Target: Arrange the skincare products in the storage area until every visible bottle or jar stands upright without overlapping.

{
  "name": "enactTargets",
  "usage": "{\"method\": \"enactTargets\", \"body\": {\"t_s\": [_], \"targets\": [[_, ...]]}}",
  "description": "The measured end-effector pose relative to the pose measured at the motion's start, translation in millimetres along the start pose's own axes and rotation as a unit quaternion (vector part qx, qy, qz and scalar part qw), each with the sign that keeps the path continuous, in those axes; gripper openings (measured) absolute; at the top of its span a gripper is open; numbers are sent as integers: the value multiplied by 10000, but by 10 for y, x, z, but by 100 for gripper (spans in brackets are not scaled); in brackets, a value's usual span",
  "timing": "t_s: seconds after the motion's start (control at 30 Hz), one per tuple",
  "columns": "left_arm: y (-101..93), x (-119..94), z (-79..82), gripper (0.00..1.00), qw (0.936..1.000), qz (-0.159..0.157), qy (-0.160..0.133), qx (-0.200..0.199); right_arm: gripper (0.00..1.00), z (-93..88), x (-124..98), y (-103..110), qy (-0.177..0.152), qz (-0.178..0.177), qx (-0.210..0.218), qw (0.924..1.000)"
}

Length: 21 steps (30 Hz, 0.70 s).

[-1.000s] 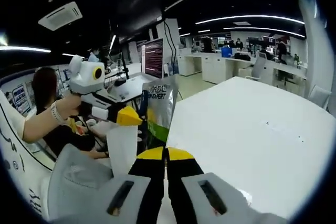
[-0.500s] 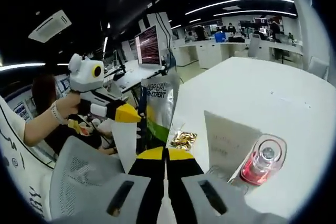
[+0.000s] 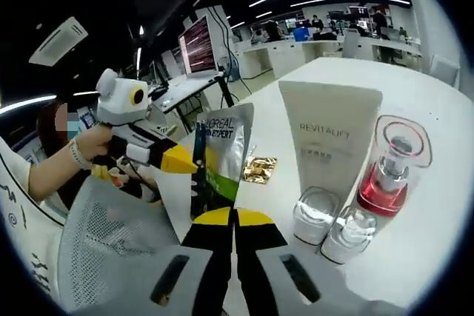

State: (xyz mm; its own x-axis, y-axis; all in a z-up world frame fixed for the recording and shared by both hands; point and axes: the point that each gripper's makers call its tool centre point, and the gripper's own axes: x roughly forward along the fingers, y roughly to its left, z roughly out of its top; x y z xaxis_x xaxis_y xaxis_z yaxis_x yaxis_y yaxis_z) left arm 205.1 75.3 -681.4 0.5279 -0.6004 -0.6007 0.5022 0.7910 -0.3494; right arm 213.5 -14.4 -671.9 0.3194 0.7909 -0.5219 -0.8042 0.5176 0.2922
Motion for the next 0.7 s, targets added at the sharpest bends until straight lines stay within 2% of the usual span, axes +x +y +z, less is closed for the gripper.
{"method": "enactTargets", "body": {"t_s": [0.23,0.7], "targets": [[136,64,-77,0,9997,-37,260,-1,1,-109,68,-32,131,-20,65,9999],[195,260,-221,0,9979,-175,624,-77,1,-346,144,-141,484,-98,107,9987]]}}
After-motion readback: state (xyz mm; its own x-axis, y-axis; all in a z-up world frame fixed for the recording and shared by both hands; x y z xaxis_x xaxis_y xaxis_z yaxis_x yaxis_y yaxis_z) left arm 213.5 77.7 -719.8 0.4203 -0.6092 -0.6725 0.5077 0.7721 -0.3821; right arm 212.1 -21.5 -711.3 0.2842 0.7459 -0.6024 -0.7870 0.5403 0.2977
